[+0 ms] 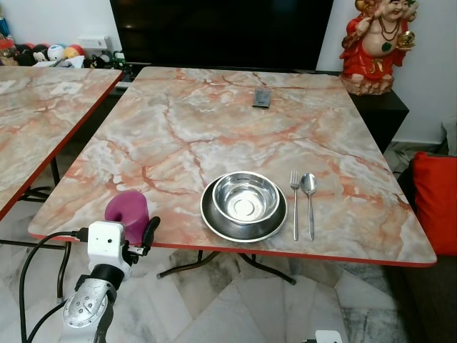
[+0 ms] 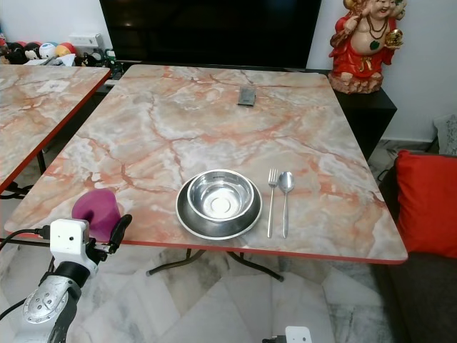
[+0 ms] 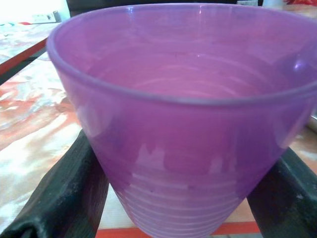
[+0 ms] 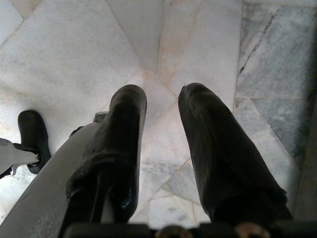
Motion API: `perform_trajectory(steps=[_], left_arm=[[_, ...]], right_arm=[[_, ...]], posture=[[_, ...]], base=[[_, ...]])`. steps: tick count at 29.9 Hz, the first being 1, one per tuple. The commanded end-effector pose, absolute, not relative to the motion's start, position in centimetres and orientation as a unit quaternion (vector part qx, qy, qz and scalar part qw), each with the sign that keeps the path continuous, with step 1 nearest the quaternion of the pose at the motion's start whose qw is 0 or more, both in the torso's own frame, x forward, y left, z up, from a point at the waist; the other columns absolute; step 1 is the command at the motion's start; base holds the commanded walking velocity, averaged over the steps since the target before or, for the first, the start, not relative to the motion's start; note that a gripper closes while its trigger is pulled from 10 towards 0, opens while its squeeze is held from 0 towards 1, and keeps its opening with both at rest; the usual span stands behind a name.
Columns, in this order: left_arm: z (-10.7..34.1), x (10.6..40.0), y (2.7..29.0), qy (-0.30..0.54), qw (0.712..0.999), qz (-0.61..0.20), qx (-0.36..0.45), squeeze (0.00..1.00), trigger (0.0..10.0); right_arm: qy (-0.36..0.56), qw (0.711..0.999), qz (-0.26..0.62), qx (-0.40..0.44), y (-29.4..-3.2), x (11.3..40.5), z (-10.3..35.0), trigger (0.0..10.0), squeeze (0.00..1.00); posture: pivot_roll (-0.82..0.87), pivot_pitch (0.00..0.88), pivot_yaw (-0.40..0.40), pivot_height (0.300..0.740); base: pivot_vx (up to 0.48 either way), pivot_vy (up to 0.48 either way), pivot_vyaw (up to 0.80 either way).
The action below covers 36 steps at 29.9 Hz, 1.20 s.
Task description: Setting the table
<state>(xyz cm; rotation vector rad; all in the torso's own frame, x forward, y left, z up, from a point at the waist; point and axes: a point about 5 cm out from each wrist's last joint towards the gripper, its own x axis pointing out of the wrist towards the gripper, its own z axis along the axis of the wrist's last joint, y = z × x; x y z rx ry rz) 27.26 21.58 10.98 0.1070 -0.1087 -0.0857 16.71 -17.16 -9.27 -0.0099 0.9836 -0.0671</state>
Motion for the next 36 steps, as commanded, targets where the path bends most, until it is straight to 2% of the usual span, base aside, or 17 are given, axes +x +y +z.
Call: perform_trajectory(steps=[1,8,16,24,36], left_arm=[[11.17,27.46,21.27,-0.054,0.996,-0.053,0.052,0.0,10.0],[11.27,27.74,21.37,-0.056,0.995,-0.052,0.057,0.0,10.0],[11.25,27.64,21.45,-0.057,0.995,-0.051,0.066,0.0,10.0],[11.32,27.77,21.45,-0.058,0.995,-0.052,0.062,0.0,10.0],[11.66,28.11,21.45,-0.06,0.995,-0.049,0.064,0.0,10.0]], right_arm=[[0.478,0.877,-0.035,-0.007,-17.28,16.18,-9.49,10.0,0.0],[0.48,0.876,-0.034,-0.004,-17.1,16.17,-9.52,10.0,0.0],[0.484,0.875,-0.03,-0.006,-16.99,16.01,-9.6,10.0,0.0],[0.485,0.874,-0.028,-0.008,-16.95,15.9,-9.64,10.0,0.0],[0.48,0.877,-0.027,-0.005,-16.84,16.17,-9.54,10.0,0.0]], posture=[[0.0,0.064,-0.01,0.74],[-0.01,0.05,-0.001,0.74],[0.0,0.034,0.007,0.74],[0.0,0.032,0.009,0.74],[0.02,0.065,0.014,0.74]], base=[[0.0,0.0,0.0],[0.0,0.0,-0.06],[0.0,-0.273,-0.78],[0.0,0.0,-0.76],[0.0,0.0,0.0]])
